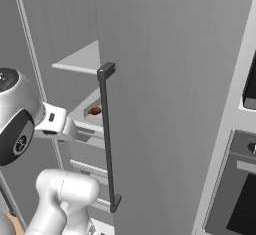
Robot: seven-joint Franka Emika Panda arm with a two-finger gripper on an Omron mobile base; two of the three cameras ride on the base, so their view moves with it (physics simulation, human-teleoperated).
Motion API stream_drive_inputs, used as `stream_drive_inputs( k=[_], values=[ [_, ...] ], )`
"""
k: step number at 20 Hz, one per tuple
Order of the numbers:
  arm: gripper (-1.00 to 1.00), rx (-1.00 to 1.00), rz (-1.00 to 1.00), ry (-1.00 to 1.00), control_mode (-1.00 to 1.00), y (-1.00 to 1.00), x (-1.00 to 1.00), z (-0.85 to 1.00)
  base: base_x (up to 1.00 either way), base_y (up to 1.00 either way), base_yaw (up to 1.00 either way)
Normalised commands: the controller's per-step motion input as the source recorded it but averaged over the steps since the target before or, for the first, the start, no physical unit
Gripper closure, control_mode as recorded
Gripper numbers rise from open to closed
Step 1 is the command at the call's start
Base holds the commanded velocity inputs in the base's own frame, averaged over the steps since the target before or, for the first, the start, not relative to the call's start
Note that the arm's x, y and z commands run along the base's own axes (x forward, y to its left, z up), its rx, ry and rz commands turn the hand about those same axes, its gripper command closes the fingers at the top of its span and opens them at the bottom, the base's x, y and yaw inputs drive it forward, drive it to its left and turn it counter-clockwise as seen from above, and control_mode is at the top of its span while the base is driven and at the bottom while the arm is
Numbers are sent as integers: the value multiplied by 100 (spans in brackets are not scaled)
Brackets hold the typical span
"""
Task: Take the meat container that has the chicken drumstick and place it on the second highest rack of the freezer. Then take the vegetable container that has the corn and bell pepper and place it on the highest rack of the freezer.
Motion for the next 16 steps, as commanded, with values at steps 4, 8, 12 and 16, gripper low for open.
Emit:
stream_drive_inputs(
  k=[4, 8, 12, 16],
  values=[
    [-100, 0, 8, -13, -100, 0, -59, 0, 0, 0, 0],
    [-100, 0, 3, -3, -100, 0, -16, 0, 0, 0, 0],
    [-100, 0, 0, 0, -100, 0, 0, 0, 0, 0, 0],
    [-100, 0, 0, 0, -100, -3, 0, 0, 0, 0, 0]
  ],
)
